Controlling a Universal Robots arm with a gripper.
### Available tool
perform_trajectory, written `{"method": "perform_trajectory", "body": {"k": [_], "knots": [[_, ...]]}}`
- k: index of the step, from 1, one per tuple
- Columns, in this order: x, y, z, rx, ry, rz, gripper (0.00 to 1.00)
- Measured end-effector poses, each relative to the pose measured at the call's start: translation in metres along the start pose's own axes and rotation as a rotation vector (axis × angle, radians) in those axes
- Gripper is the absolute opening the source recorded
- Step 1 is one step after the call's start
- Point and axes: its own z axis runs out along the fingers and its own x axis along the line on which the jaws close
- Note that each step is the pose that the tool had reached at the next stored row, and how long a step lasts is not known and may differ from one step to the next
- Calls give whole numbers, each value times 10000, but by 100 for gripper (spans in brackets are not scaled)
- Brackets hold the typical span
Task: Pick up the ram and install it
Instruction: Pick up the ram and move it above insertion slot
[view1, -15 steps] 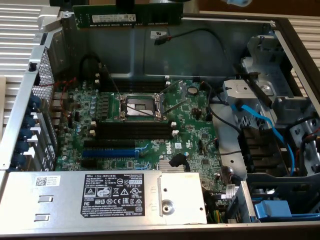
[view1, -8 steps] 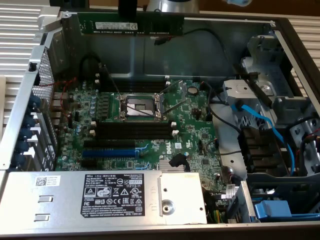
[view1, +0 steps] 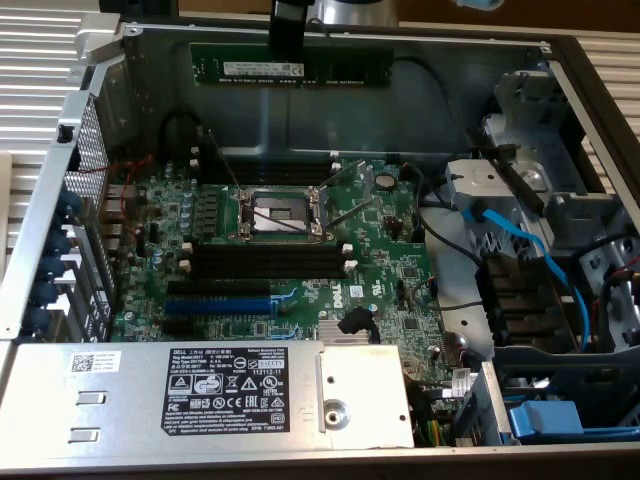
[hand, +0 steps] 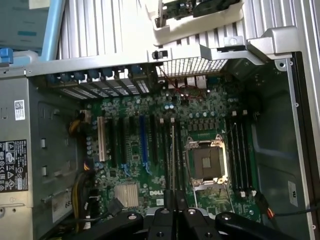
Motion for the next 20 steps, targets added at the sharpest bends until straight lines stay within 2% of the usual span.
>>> {"method": "perform_trajectory", "body": {"k": [15,20], "knots": [[-20,-19,273,3,5,-67,12],[-24,-21,344,-50,25,-78,12]]}}
